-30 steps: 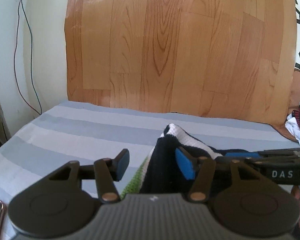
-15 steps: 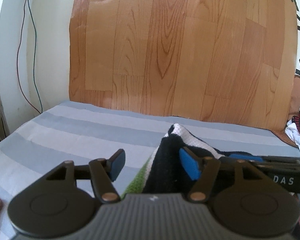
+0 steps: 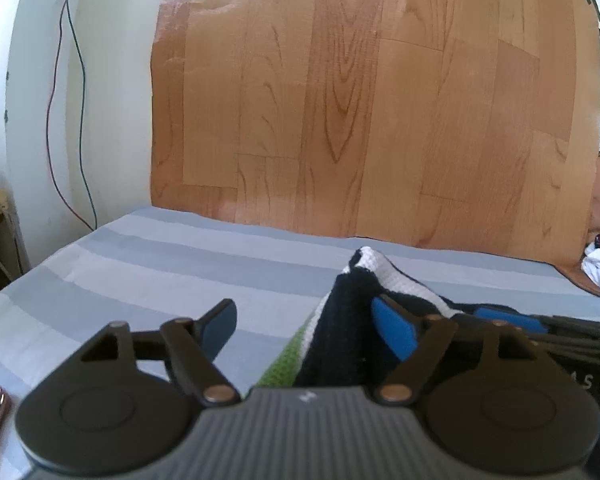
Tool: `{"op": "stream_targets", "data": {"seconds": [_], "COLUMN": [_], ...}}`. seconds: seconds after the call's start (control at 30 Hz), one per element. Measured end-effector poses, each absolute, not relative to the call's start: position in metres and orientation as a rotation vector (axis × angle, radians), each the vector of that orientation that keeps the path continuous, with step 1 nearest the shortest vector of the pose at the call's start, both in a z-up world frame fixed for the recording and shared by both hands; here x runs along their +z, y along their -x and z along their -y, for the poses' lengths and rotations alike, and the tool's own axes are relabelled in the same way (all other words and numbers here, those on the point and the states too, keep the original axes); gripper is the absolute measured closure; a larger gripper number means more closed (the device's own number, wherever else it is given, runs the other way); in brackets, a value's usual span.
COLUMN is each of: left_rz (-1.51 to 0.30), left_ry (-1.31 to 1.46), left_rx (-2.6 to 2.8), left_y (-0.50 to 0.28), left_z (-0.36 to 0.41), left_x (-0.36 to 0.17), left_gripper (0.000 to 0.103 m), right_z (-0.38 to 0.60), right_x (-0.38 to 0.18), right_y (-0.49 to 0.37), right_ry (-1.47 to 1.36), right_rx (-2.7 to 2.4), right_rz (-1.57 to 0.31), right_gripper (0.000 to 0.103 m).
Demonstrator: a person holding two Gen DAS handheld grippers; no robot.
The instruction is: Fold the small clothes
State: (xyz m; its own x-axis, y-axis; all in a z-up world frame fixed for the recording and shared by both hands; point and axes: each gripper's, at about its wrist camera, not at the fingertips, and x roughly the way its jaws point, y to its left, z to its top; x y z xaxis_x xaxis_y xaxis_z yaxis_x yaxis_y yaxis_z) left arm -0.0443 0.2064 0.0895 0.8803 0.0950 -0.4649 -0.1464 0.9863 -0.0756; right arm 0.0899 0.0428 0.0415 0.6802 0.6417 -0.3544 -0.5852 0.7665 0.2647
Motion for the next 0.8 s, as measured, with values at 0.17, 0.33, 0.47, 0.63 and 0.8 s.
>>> {"op": "stream_targets", "data": {"seconds": [0.17, 0.33, 0.47, 0.63, 0.8], "left_rz": [-0.455, -0.430, -0.406, -0.383, -0.381], "left_ry": [0.070, 0.034, -0.007, -0.042, -0.043], "left_rx": [0.165, 0.203, 0.235, 0.265, 0.269], "left_y": [0.047, 0.049, 0.050, 0.051, 0.051], "left_z": [-0.202, -0.197, -0.191, -0.185, -0.184], "left_x": [0.088, 0.086, 0.083, 0.081, 0.082], "left_gripper": [0.017, 0.012, 0.009, 0.007, 0.006], "right_z": [-0.045, -0.046, -0.046, -0.045, -0.045], "right_x": [0.041, 0.042, 0.042, 0.043, 0.043], "right_y": [-0.088, -0.086, -0.086, -0.086, -0.087], "right_ry": [-0.116, -0.106, -0.105, -0.112, -0.114], "right_rx": [0.682, 0.673, 0.672, 0.674, 0.675], "right_rz": [-0.439, -0.433, -0.431, -0.433, -0.434], "right_gripper": [0.068, 0.067, 0.067, 0.067, 0.067]}}
